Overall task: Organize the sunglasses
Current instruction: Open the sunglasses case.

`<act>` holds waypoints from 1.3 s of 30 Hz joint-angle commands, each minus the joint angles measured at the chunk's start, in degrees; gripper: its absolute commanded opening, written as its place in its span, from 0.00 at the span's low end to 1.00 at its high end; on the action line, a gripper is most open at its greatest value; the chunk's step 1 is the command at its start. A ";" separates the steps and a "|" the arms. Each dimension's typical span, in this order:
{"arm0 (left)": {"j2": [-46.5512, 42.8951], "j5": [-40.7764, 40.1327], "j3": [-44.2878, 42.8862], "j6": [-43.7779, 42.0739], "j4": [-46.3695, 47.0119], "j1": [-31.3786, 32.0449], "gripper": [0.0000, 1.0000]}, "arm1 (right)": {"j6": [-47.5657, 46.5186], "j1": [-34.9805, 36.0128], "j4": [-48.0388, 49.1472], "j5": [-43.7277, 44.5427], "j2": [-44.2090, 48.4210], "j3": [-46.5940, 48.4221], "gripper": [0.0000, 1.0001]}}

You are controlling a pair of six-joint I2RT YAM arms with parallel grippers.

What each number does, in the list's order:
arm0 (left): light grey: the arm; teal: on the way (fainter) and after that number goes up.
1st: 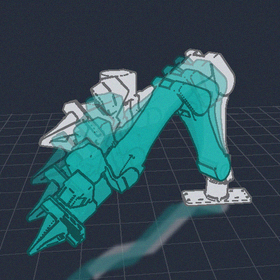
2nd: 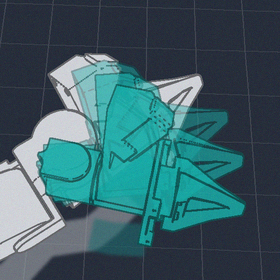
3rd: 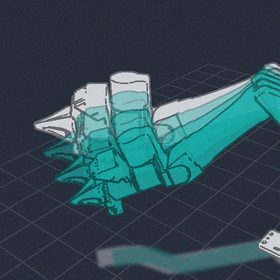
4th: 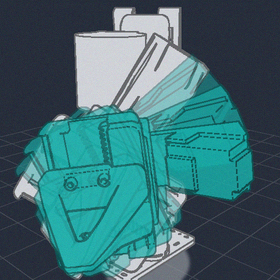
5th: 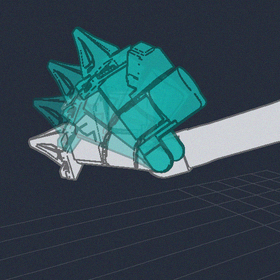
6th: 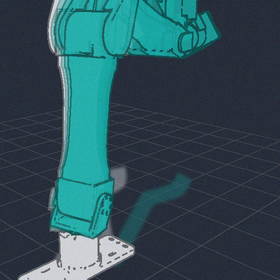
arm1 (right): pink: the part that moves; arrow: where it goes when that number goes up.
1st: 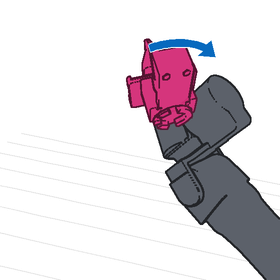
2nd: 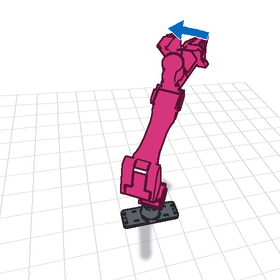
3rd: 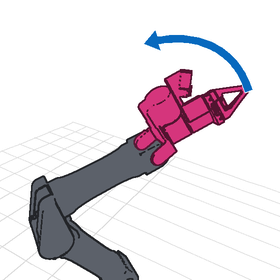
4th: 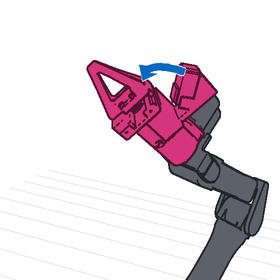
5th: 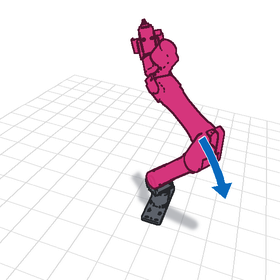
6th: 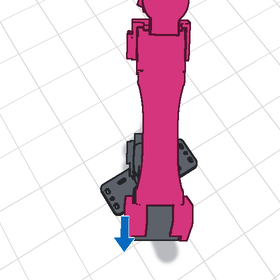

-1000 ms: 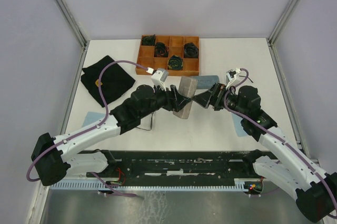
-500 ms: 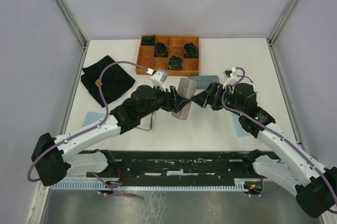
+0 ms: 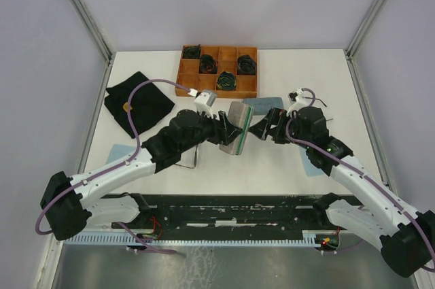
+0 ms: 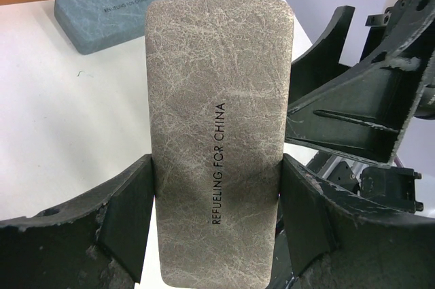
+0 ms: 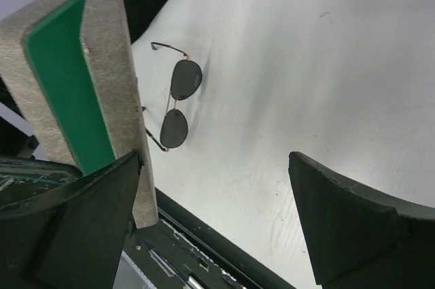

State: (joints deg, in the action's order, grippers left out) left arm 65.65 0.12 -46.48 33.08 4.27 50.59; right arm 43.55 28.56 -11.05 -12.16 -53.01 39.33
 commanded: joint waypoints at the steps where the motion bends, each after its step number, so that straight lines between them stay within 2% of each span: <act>1: -3.21 5.90 -1.86 0.58 10.80 1.01 0.03 | -3.19 0.01 -4.15 6.31 -2.03 1.08 0.98; 8: -3.92 5.50 -1.51 0.55 10.17 1.08 0.03 | -3.93 0.09 -4.30 7.43 -2.78 1.41 0.98; 13: -4.43 1.26 -1.42 -0.50 7.19 1.05 0.03 | -6.80 0.09 -6.05 10.48 4.13 2.06 0.98; 19: -4.43 -1.43 -1.56 -0.40 5.55 1.04 0.03 | -5.44 0.11 2.60 1.90 11.94 1.79 0.98; 24: -3.70 0.23 -1.90 -0.30 6.43 1.01 0.03 | -0.82 0.14 11.60 -6.30 9.32 1.10 0.98; 27: -3.37 1.17 -2.14 -0.37 6.67 1.06 0.03 | 0.59 0.11 15.33 -7.83 8.02 0.37 0.99; 39: -3.42 3.67 -1.90 -0.23 8.06 1.08 0.03 | 0.52 0.24 15.37 -7.15 5.65 0.31 0.98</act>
State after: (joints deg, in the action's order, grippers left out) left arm 63.07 2.22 -46.48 33.15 6.57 51.62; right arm 43.92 28.56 1.98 -19.49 -47.24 39.29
